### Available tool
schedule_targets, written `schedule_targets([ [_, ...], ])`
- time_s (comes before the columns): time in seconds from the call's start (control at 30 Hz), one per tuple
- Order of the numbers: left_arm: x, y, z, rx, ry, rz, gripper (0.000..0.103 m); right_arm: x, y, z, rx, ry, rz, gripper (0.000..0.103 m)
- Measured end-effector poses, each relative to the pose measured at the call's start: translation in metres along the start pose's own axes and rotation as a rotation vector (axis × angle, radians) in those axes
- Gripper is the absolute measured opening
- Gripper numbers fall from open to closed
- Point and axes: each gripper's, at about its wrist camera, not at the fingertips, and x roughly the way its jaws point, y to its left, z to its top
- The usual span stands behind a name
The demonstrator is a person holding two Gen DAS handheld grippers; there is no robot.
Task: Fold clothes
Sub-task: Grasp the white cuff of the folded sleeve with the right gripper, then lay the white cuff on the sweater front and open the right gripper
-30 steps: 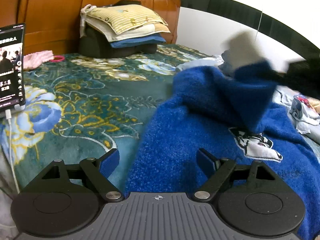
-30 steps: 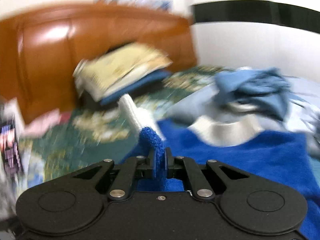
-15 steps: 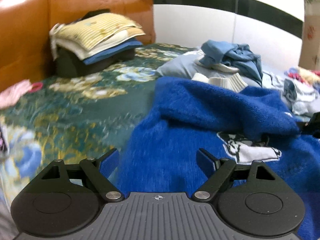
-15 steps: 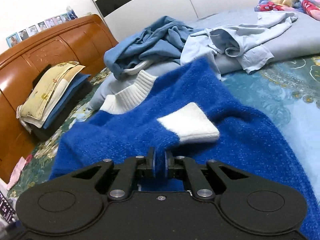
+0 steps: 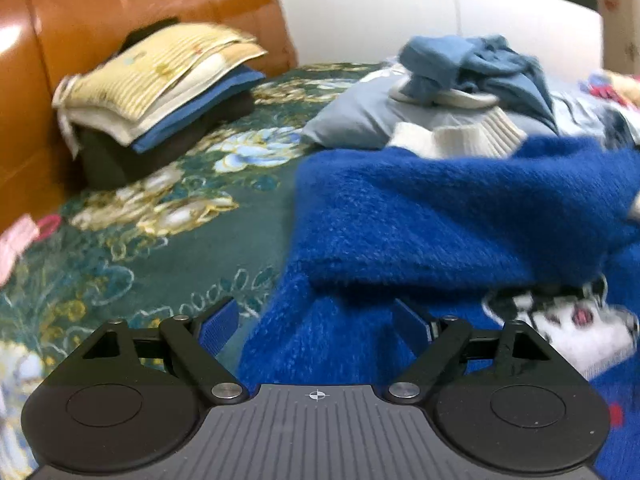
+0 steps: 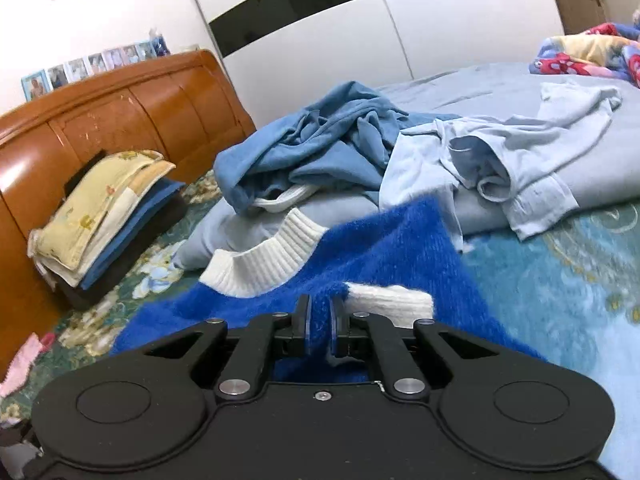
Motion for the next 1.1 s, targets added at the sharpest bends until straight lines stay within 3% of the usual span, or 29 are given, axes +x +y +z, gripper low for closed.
schedule_targets([
  [0.2,0.01,0.024,0.004,-0.183,0.002,0.011,0.083,0.028,0.0,0.008,-0.042,0.036,-0.046,0.009],
  [0.3,0.014,0.037,0.004,-0.277,-0.004,0.019,0.084,0.043,0.001,0.007,-0.089,0.077,-0.079,0.018],
  [0.47,0.017,0.045,-0.001,-0.334,-0.011,0.016,0.088,0.046,-0.003,0.006,-0.1,0.114,-0.072,0.026],
  [0.53,0.018,0.049,-0.003,-0.357,-0.014,0.015,0.09,0.04,-0.006,0.007,-0.095,0.114,-0.062,0.045],
  [0.77,0.022,0.058,-0.009,-0.419,-0.023,0.012,0.094,0.002,-0.016,0.015,-0.139,0.058,-0.003,0.061],
  [0.93,0.024,0.054,-0.011,-0.402,-0.026,0.02,0.096,-0.015,-0.027,0.014,-0.244,0.025,-0.046,0.062],
  [1.1,0.026,0.051,-0.011,-0.389,-0.019,0.024,0.097,-0.006,-0.043,0.006,-0.25,0.085,-0.038,0.062],
])
